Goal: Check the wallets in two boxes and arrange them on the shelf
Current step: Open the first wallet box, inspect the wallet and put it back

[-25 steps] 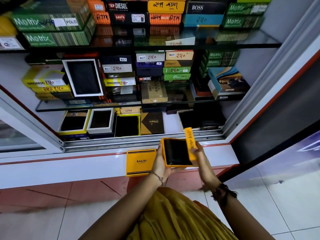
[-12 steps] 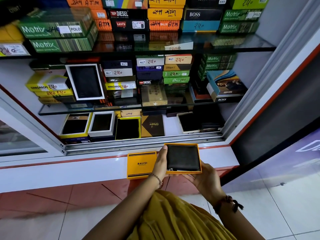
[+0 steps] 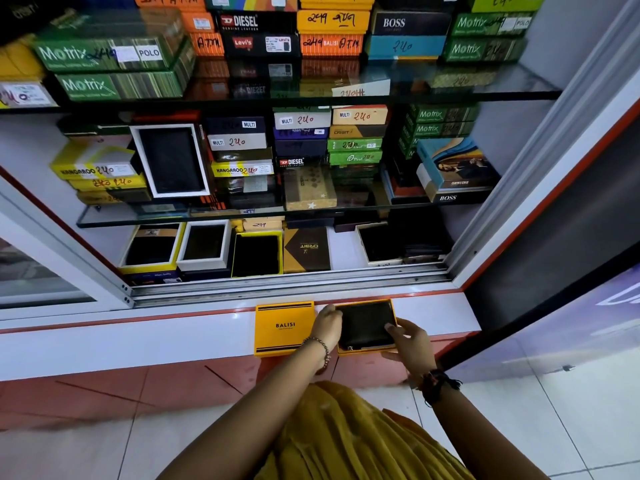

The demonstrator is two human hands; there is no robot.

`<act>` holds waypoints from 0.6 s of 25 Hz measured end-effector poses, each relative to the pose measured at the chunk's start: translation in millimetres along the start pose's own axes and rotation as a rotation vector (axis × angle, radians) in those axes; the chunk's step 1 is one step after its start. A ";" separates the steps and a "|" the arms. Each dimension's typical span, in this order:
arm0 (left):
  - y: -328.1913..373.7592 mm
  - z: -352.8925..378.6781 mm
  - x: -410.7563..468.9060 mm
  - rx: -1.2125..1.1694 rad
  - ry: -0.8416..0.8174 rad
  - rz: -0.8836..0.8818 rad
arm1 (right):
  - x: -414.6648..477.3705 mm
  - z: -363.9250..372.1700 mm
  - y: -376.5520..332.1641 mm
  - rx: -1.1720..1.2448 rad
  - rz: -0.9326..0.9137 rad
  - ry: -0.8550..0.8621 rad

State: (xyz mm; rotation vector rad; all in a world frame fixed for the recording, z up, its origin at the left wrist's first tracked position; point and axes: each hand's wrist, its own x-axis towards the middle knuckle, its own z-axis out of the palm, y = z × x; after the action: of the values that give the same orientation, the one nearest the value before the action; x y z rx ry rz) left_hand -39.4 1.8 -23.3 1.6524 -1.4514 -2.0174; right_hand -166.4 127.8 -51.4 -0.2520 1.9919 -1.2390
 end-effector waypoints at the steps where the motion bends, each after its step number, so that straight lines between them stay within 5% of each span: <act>1: -6.2 4.0 12.8 0.010 -0.023 -0.004 | 3.2 1.2 0.4 -0.155 -0.047 0.047; 4: 9.6 4.9 -2.5 0.104 -0.069 0.004 | 4.1 3.1 -4.9 -0.527 -0.174 0.146; 9: 10.9 4.6 -9.6 0.255 0.040 0.109 | -2.5 -0.6 -10.5 -0.705 -0.335 0.138; 15: 17.3 14.2 -9.3 0.219 0.033 -0.026 | -6.7 1.9 -9.7 -0.779 -0.319 0.068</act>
State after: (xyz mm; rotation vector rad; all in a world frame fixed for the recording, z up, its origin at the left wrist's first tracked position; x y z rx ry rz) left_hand -55.0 6.9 -5.5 1.7858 -1.6999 -1.8915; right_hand -162.6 125.0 -40.5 -0.9426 2.4833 -0.5837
